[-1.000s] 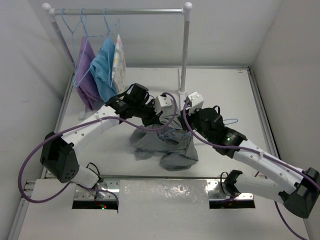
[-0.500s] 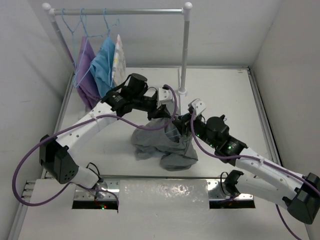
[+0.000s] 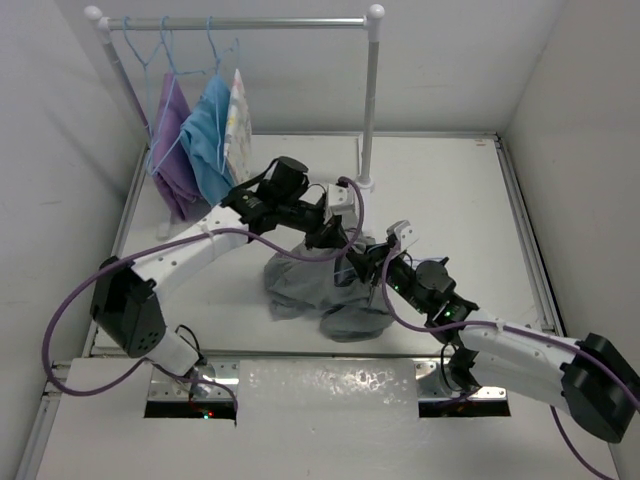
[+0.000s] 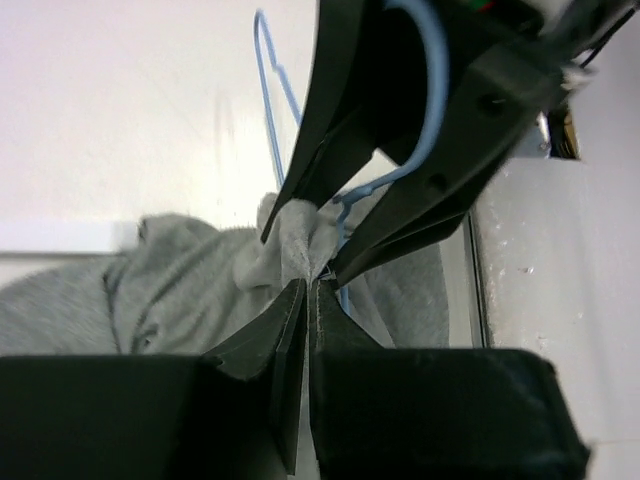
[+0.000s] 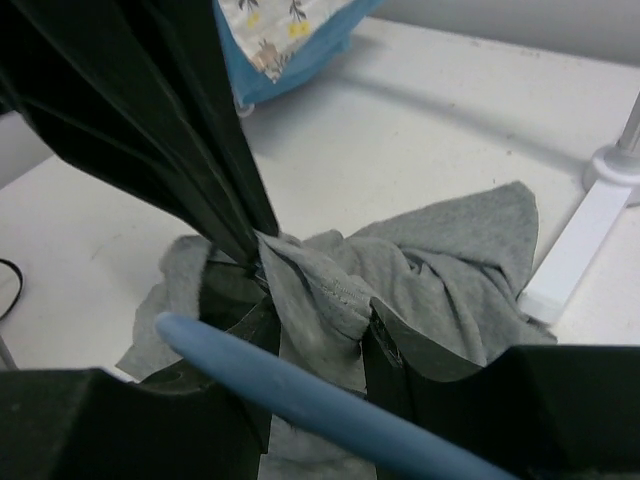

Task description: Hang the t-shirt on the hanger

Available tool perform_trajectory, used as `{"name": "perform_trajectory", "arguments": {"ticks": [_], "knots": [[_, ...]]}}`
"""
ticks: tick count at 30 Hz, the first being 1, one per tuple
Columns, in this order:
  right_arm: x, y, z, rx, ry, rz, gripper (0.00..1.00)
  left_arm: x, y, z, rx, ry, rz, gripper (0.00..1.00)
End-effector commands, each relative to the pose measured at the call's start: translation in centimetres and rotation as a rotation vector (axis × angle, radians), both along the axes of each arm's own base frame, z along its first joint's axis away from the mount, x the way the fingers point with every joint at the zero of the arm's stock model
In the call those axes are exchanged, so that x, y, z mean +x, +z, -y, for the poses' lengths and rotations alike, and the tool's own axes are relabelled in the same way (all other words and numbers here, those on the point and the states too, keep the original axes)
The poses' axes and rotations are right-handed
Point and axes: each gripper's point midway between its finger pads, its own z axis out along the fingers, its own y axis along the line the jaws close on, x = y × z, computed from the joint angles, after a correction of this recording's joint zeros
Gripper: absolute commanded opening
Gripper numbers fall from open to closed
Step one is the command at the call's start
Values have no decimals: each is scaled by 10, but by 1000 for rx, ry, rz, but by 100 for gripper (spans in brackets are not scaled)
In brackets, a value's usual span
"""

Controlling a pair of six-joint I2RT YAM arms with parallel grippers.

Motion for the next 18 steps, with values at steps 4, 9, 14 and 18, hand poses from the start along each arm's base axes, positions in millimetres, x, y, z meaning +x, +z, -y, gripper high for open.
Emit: {"name": "perform_trajectory", "arguments": {"ticks": [4,9,14,18], "knots": [[3,9,-7,106,1,35,0,12,-55,-2,131,61,-77,22],[3,-2,-9,106,7,12,0,22,-43,-9,135,115,-17,51],[3,-8,-8,102,3,-3,0,59,6,-60,101,307,97,65],[7,-6,-3,101,-33,-2,0,45,-15,-97,211,278,197,53]]}}
